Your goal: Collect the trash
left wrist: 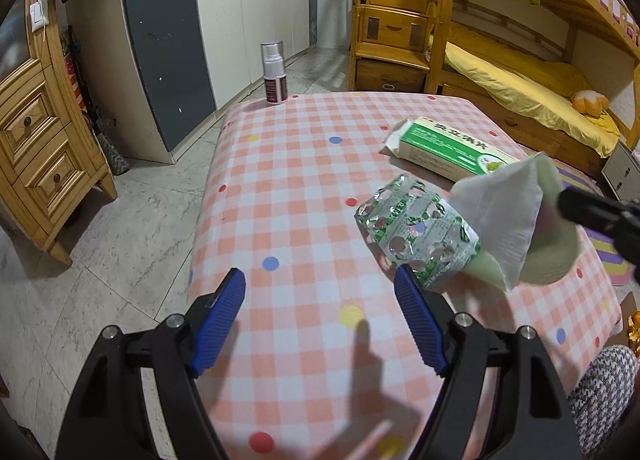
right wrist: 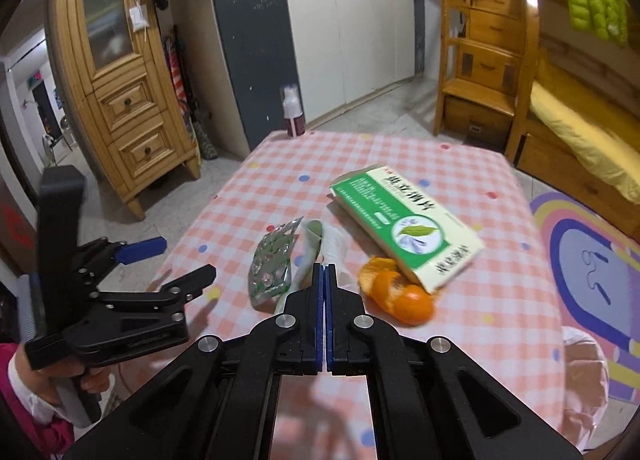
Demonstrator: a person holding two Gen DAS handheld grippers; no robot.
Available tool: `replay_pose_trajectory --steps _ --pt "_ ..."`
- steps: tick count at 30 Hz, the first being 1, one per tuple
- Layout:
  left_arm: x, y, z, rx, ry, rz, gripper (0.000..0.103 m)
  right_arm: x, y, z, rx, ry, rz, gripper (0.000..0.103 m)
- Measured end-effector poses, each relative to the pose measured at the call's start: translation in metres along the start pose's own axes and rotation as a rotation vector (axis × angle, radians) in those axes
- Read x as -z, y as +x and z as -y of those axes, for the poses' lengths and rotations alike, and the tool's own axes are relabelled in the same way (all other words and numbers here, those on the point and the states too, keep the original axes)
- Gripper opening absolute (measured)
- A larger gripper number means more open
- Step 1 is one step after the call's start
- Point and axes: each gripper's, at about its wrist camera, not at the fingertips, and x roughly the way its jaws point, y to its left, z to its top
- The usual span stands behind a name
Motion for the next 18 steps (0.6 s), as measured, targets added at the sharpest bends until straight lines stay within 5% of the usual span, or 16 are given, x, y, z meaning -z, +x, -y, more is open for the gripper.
replay_pose_trajectory --steps 11,18 --pt "0.008 -0.011 0.039 0.033 0.046 -0.009 0.075 0.046 -0.052 0.048 0.064 0.106 -0.002 0.000" --pt "0.014 -0.009 0.071 0.066 0.093 -0.023 0.075 0.072 -0.036 0.064 0.074 0.116 -0.084 0.004"
